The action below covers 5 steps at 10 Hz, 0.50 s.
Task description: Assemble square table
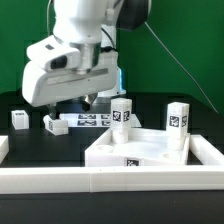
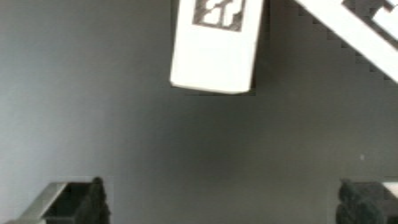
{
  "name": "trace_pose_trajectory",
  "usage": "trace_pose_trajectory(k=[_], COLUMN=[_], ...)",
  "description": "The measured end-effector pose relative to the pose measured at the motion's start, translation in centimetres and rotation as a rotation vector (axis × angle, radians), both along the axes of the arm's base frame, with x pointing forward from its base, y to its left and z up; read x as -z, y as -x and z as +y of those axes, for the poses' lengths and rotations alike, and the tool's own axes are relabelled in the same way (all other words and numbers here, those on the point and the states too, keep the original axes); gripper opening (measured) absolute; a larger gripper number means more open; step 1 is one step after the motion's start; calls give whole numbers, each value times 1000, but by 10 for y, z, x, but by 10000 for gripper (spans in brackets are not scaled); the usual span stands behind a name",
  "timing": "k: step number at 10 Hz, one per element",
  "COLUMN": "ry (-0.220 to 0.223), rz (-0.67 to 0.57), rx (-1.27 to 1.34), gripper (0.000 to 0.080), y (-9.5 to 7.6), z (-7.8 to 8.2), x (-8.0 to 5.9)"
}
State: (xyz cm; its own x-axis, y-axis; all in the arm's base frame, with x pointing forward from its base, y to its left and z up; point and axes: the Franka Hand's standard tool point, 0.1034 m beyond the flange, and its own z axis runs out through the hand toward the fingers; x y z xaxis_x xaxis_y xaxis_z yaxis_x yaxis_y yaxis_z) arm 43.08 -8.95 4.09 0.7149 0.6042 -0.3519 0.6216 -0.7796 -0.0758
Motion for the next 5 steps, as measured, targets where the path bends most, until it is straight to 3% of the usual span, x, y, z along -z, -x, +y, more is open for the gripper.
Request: trace_pose_trajectory(k=[3, 5], ry=[58, 99], rz=[118, 198], rx=[-59, -66], gripper=[648, 648], y=[12, 15], z=[-6, -12], x=[14, 16])
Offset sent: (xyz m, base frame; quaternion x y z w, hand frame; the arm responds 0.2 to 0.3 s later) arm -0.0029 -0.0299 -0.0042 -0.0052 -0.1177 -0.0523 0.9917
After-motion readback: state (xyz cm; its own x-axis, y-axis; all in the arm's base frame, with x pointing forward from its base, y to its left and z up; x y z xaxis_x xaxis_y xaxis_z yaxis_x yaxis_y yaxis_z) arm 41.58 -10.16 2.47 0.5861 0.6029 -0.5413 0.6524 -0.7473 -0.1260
